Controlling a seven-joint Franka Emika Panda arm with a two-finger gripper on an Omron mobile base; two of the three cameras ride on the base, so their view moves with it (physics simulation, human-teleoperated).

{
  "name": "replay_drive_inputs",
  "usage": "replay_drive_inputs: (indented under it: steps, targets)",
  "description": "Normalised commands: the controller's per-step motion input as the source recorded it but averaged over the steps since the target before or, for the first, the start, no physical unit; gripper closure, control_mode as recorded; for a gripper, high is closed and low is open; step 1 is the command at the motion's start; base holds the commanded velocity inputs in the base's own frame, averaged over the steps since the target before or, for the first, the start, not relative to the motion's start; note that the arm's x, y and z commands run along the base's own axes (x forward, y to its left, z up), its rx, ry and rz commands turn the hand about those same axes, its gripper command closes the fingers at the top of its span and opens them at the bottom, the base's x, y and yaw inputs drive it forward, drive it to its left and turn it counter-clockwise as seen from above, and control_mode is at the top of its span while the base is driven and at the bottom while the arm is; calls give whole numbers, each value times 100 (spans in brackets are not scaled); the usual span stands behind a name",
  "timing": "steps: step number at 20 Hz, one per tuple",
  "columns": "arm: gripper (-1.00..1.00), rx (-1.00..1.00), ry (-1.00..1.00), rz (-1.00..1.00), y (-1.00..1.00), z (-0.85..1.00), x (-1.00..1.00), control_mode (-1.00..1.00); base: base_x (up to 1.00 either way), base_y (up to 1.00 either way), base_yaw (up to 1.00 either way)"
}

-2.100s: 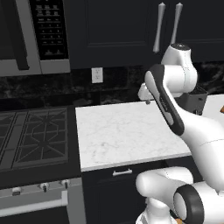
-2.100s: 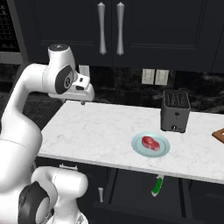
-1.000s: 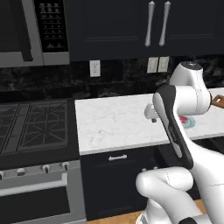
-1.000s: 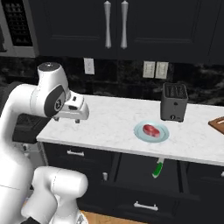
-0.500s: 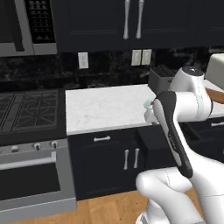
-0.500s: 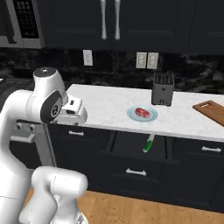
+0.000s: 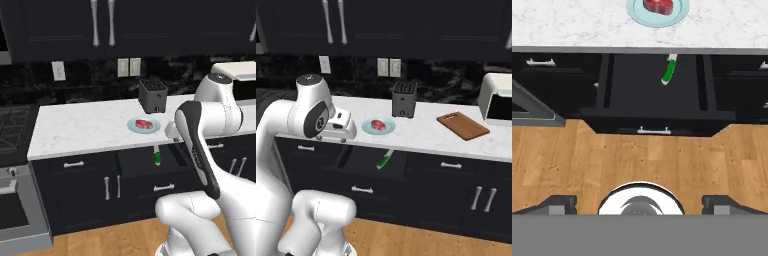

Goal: Pick up the knife from the drawer and place it on the cutting board. Then place the meat from the plate to the cutting board.

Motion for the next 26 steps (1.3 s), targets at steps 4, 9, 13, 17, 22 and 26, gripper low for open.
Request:
replay_drive_inputs:
  steps: [4,9,13,17,22,26]
  targets:
    - [-100,0,0,0,0,0,0,100,23,-85,0]
    - [-100,0,0,0,0,0,0,100,40,-73,0]
    - [-100,0,0,0,0,0,0,100,62,-57,0]
    - [-100,0,0,0,0,0,0,100,73,-50,0]
    - [-100,0,0,0,0,0,0,100,68,-49,2]
    - [-100,0,0,0,0,0,0,100,54,-48,6]
